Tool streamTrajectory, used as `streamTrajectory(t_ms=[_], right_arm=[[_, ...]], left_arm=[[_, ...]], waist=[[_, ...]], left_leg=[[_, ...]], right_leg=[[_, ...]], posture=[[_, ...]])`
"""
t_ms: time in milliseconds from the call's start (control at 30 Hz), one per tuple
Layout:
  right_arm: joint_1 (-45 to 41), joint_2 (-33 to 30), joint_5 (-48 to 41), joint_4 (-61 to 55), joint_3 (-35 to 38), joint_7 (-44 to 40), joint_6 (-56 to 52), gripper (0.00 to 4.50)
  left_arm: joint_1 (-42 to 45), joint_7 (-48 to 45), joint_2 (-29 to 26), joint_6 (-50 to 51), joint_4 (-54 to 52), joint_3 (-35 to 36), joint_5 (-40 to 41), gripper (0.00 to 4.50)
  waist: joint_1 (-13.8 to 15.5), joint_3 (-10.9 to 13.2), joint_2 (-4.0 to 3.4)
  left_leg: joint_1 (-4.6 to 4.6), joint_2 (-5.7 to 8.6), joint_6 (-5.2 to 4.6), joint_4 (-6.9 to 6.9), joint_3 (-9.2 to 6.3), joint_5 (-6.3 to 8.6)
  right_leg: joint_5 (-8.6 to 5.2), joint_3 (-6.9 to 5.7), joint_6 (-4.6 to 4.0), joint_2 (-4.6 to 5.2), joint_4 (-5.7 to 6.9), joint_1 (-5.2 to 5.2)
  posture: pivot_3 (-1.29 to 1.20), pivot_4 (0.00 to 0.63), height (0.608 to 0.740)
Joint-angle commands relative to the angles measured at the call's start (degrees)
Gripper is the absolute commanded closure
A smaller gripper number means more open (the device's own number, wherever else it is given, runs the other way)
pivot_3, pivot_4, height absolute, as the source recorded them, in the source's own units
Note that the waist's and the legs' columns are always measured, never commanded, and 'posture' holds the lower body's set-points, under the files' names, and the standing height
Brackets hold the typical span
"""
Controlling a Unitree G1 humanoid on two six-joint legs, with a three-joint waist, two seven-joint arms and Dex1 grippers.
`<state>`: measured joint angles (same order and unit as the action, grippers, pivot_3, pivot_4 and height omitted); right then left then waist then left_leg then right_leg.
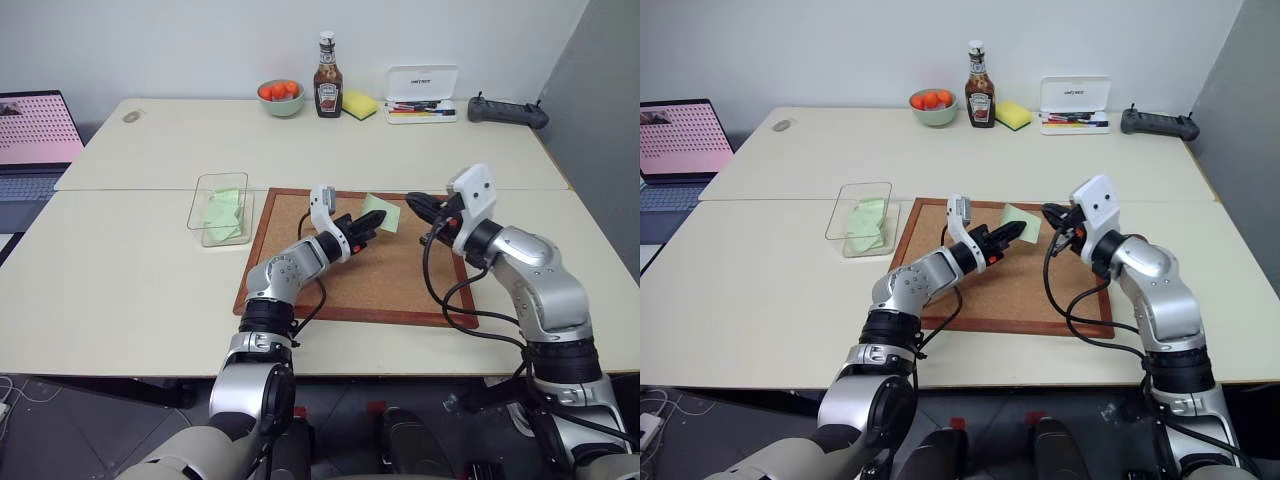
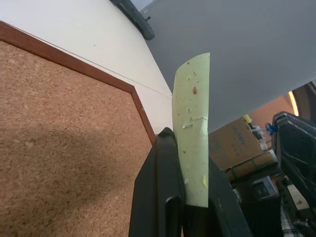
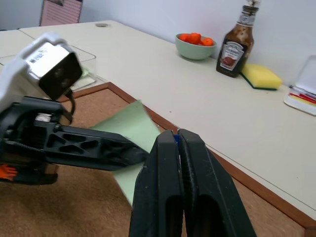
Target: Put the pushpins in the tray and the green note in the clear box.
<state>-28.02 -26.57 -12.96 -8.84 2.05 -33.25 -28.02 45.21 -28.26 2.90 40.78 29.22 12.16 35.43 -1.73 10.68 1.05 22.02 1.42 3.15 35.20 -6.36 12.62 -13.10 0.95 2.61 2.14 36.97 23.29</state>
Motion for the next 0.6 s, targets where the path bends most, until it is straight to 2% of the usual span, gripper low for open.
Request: streamTrajectory(t_ms=[33,200,567,600], right_arm=[[3.68,-6.01,3.89,-0.16,3.26,1.80,-0.22,4.50],[7.48,-12.52,10.10,4.81,1.92,3.18,1.13,4.50],[4.86,-13.99,17.29,16.76,-3.14,4.85,5.73,4.50],[4.46,-14.21,17.91,17.76,-3.54,4.93,6.20,4.14]], left_arm=[[-1.75,-1.53,-2.34,0.45,-7.44,-2.75,-1.04,4.48],[-3.77,-2.28,-5.18,1.73,-13.51,-4.50,-0.97,4.48],[-3.02,-0.44,-5.71,2.19,-14.79,-3.00,0.54,4.48],[-2.96,-0.33,-5.69,2.22,-14.84,-2.99,0.53,4.50]], waist=[[0.01,0.00,0.00],[-0.03,0.00,0.00],[-0.11,0.01,0.02],[-0.15,0.02,0.03]], left_leg=[[0.00,0.00,0.00,0.00,0.00,0.00],[-0.01,-0.01,0.00,-0.01,0.03,0.00],[-0.03,-0.01,0.00,0.01,0.10,-0.01],[-0.03,-0.01,0.00,0.01,0.11,-0.01]], right_leg=[[0.00,0.00,0.00,0.00,0.00,0.00],[0.00,0.03,0.00,0.00,0.02,0.01],[0.02,0.07,-0.02,-0.01,0.01,0.00],[0.02,0.09,-0.02,-0.01,0.01,0.00]], posture=[[0.00,0.150,0.740],[0.00,0.150,0.740],[0.00,0.150,0.740],[0.00,0.150,0.740]])
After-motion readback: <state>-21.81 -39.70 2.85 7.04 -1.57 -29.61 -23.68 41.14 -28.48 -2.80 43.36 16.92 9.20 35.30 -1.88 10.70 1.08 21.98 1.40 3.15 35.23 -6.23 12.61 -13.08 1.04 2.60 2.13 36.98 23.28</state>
